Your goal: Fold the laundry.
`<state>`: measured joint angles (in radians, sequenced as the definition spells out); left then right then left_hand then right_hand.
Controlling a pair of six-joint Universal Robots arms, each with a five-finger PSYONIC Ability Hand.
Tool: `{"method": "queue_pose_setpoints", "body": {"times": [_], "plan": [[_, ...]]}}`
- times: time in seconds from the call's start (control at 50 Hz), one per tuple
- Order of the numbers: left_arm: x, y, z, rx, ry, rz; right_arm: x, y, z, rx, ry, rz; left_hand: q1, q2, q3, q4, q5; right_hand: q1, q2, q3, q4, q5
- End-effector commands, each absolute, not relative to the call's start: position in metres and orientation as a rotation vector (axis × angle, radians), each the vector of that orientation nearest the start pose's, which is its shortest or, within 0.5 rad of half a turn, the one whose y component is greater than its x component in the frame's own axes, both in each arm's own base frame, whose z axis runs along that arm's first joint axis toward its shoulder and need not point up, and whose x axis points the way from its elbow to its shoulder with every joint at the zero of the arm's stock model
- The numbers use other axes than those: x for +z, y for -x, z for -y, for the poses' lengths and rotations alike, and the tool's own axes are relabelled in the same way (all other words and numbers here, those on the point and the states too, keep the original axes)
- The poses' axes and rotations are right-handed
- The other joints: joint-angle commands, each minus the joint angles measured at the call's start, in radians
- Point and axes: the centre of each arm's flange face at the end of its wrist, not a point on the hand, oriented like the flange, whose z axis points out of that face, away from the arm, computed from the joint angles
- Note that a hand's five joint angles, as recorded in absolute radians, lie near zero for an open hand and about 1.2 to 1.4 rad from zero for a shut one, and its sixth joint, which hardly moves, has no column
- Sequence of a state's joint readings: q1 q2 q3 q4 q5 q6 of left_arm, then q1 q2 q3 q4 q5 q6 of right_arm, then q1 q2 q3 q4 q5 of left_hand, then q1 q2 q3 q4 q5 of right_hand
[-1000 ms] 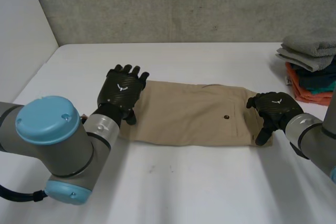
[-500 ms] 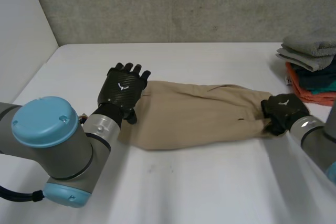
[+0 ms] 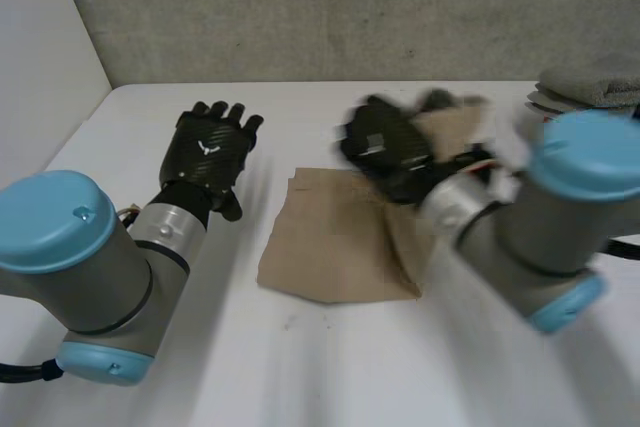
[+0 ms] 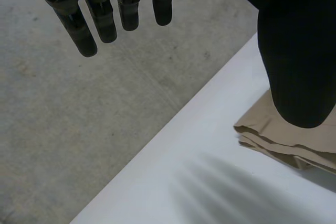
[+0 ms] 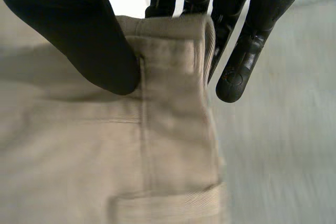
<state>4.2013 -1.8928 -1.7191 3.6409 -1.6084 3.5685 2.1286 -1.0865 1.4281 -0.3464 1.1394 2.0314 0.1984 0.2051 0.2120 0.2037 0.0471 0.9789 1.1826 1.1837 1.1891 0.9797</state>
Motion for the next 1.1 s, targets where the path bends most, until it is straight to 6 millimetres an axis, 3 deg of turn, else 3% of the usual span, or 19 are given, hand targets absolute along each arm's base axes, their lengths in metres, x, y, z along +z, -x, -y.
{"method": "queue_pose_setpoints", "body": {"times": [0.02, 0.06, 0.08, 0.1, 0.14, 0.2, 0.26, 0.32, 0.38, 0.42, 0.48, 0.56, 0.68, 0.8, 0.92, 1.1], "plan": [[0.212, 0.275, 0.264, -2.291, -0.827, -2.011, 0.157, -0.420, 0.202, -2.059, 1.953, -0.945, -0.024, -0.031, -0.038, -0.029, -0.047, 0.417, 0.214, 0.213, 0.207, 0.242], [0.213, 0.272, 0.266, -2.287, -0.799, -2.030, 0.149, -0.422, 0.202, -2.025, 1.923, -1.000, -0.024, -0.031, -0.038, -0.029, -0.047, 0.019, -0.185, -0.186, -0.192, -0.157], [0.213, 0.271, 0.267, -2.286, -0.793, -2.034, 0.149, -0.421, 0.204, -2.009, 1.876, -1.065, -0.024, -0.031, -0.038, -0.029, -0.047, -0.542, -0.745, -0.747, -0.752, -0.717], [0.213, 0.270, 0.268, -2.285, -0.787, -2.036, 0.150, -0.421, 0.205, -2.000, 1.843, -1.103, -0.024, -0.031, -0.038, -0.029, -0.047, -0.794, -0.998, -0.999, -1.005, -0.970], [0.213, 0.267, 0.272, -2.285, -0.776, -2.033, 0.154, -0.420, 0.208, -1.992, 1.762, -1.194, -0.024, -0.031, -0.038, -0.029, -0.047, -0.804, -1.008, -1.009, -1.015, -0.980], [0.219, 0.267, 0.278, -2.310, -0.762, -2.007, 0.175, -0.413, 0.218, -2.002, 1.521, -1.390, -0.024, -0.031, -0.038, -0.029, -0.047, -0.804, -1.008, -1.009, -1.015, -0.980], [0.230, 0.274, 0.283, -2.354, -0.756, -1.972, 0.207, -0.392, 0.232, -1.993, 1.198, -1.575, -0.024, -0.031, -0.038, -0.029, -0.047, -0.804, -1.008, -1.009, -1.015, -0.980], [0.240, 0.279, 0.288, -2.395, -0.740, -1.944, 0.234, -0.371, 0.240, -1.941, 0.957, -1.655, -0.024, -0.031, -0.038, -0.029, -0.047, -0.804, -1.008, -1.009, -1.015, -0.980], [0.246, 0.292, 0.292, -2.462, -0.732, -1.949, 0.249, -0.352, 0.248, -1.871, 0.818, -1.727, -0.024, -0.031, -0.038, -0.029, -0.047, -0.804, -1.008, -1.009, -1.015, -0.980], [0.247, 0.306, 0.290, -2.510, -0.746, -1.983, 0.249, -0.343, 0.256, -1.846, 0.783, -1.785, -0.023, -0.030, -0.037, -0.028, -0.046, -0.804, -1.008, -1.009, -1.015, -0.980], [0.239, 0.326, 0.284, -2.514, -0.834, -2.084, 0.243, -0.329, 0.273, -1.810, 0.754, -1.892, -0.017, -0.024, -0.031, -0.022, -0.040, -0.804, -1.008, -1.009, -1.015, -0.980], [0.227, 0.343, 0.282, -2.469, -0.985, -2.187, 0.229, -0.329, 0.283, -1.730, 0.762, -1.989, -0.008, -0.015, -0.022, -0.014, -0.032, -0.804, -1.008, -1.009, -1.015, -0.980], [0.196, 0.354, 0.286, -2.313, -1.069, -2.312, 0.203, -0.333, 0.297, -1.609, 0.766, -2.101, 0.003, -0.003, -0.010, -0.002, -0.020, -0.804, -1.008, -1.009, -1.015, -0.980], [0.165, 0.348, 0.286, -2.073, -1.057, -2.408, 0.179, -0.338, 0.299, -1.487, 0.799, -2.173, 0.006, 0.000, -0.007, 0.001, -0.017, -0.804, -1.008, -1.009, -1.015, -0.980], [0.137, 0.344, 0.271, -1.837, -1.193, -2.416, 0.152, -0.342, 0.299, -1.392, 0.848, -2.227, 0.003, -0.003, -0.010, -0.002, -0.020, -0.804, -1.008, -1.009, -1.015, -0.980], [0.127, 0.346, 0.254, -1.742, -1.276, -2.444, 0.126, -0.338, 0.302, -1.412, 1.054, -2.314, 0.003, -0.003, -0.010, -0.002, -0.020, -0.804, -1.008, -1.009, -1.015, -0.980]]}}
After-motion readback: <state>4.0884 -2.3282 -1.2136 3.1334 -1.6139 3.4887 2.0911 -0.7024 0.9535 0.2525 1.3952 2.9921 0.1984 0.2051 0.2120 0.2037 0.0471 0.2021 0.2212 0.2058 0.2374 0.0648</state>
